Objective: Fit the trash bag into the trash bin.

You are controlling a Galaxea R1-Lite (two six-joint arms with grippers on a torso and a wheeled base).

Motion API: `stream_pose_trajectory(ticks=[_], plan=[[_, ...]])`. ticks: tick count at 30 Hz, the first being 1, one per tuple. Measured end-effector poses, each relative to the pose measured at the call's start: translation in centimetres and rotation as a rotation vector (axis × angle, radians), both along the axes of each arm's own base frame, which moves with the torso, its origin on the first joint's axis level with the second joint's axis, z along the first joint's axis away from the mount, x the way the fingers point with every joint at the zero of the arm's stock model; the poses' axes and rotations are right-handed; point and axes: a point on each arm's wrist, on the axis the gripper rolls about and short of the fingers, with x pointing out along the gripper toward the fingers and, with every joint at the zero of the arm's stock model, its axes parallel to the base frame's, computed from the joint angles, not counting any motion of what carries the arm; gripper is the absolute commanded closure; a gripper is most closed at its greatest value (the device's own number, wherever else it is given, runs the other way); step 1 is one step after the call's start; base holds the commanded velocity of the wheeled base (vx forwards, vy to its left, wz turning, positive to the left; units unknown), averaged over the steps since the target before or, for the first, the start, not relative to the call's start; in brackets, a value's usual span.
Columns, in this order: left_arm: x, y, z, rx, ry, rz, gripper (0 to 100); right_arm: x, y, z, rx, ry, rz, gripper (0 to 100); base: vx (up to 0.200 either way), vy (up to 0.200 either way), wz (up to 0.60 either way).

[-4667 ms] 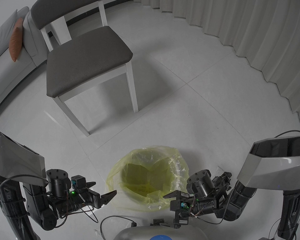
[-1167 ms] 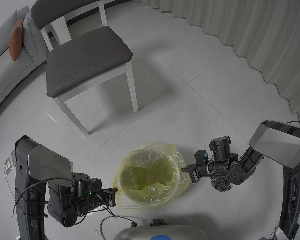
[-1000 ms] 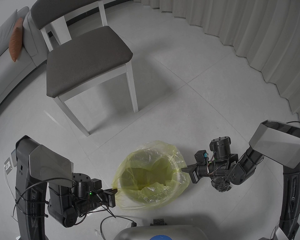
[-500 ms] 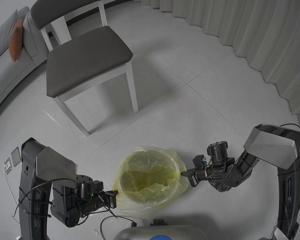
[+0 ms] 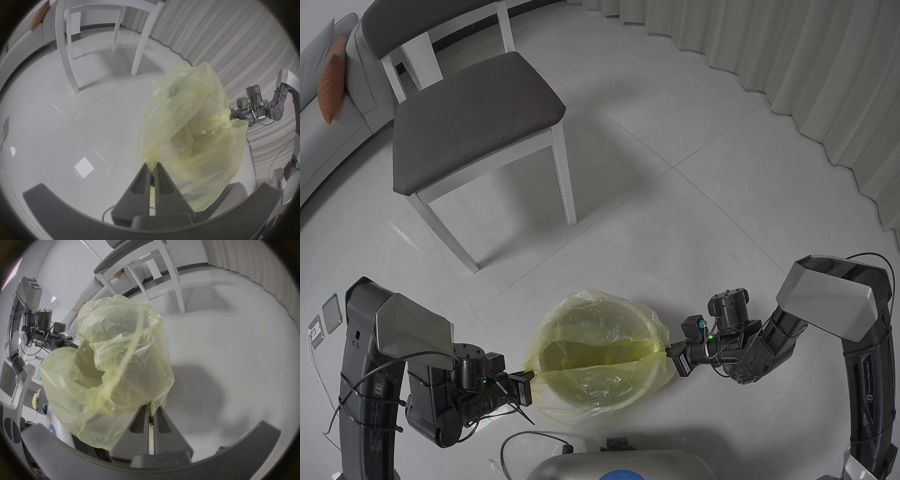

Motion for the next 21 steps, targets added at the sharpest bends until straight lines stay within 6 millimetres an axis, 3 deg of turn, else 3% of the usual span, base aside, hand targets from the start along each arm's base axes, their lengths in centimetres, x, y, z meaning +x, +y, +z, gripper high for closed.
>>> stream_pose_trajectory(ticks=[10,21], plan=[[1.3,1.2,1.5,-0.036,-0.058,0.055,100,-0.1,-0.2,0.7,0.003,-0.027,0.003,100,0.0,0.0,0.0],[2.2,1.5,1.1,-0.042,-0.074,0.076,100,0.9,-1.0,1.2,0.01,-0.051,-0.022,100,0.0,0.0,0.0]])
